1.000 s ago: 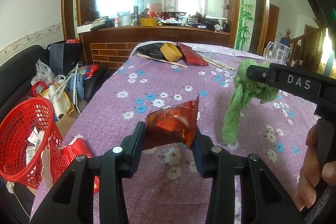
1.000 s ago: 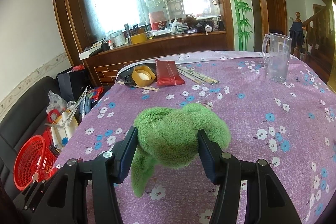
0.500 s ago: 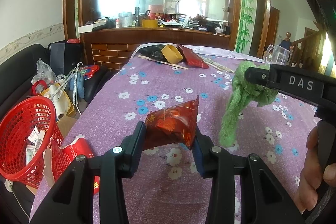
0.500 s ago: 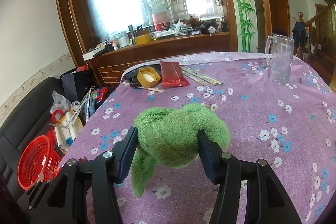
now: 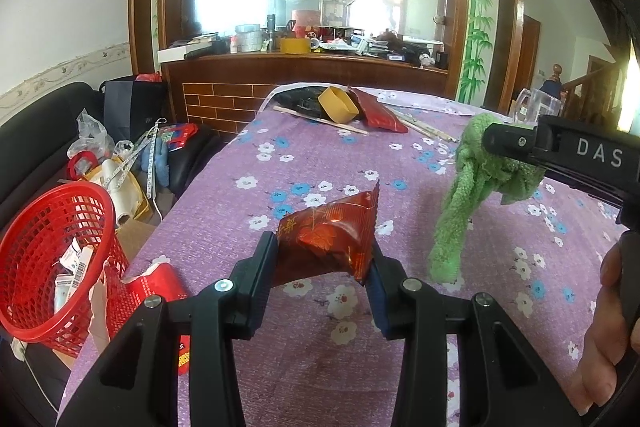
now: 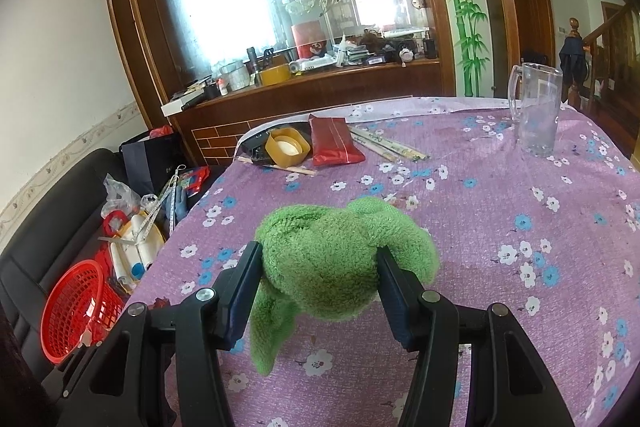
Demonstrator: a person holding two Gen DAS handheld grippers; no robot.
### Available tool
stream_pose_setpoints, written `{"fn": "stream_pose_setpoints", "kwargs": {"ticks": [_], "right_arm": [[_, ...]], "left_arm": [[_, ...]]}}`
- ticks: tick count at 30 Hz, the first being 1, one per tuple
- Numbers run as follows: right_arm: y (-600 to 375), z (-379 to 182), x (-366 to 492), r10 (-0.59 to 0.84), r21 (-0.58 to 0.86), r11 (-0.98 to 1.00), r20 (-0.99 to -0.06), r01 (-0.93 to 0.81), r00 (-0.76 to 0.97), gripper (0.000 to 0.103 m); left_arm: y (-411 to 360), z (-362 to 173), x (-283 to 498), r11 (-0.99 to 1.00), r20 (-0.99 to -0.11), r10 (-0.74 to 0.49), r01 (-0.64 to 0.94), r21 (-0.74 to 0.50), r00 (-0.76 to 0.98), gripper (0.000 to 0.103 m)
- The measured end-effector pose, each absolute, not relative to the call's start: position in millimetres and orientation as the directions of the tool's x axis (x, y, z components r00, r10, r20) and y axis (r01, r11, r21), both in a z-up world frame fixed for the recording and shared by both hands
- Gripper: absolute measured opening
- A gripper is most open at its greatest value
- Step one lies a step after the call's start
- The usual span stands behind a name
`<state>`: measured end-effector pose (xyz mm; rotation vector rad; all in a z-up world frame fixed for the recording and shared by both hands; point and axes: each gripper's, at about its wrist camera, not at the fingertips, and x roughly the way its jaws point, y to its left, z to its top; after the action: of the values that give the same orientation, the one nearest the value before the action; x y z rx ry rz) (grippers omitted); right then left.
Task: Collect trash
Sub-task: 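Lift the plush toy with the right tool while the left tool holds the wrapper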
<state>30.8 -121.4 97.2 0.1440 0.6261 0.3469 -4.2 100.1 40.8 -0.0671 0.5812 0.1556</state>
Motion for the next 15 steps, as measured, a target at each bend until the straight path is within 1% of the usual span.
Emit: {"fn": "stream_pose_setpoints", "kwargs": {"ticks": [15], "right_arm": [[-122.8, 103.8, 28.8, 0.37, 0.249, 0.928, -0.527, -0.278, 0.765, 0.061]], "left_arm": [[103.4, 41.4, -5.5, 0.979, -0.536, 0.171, -0.204, -0.001, 0.827, 0.041]]}}
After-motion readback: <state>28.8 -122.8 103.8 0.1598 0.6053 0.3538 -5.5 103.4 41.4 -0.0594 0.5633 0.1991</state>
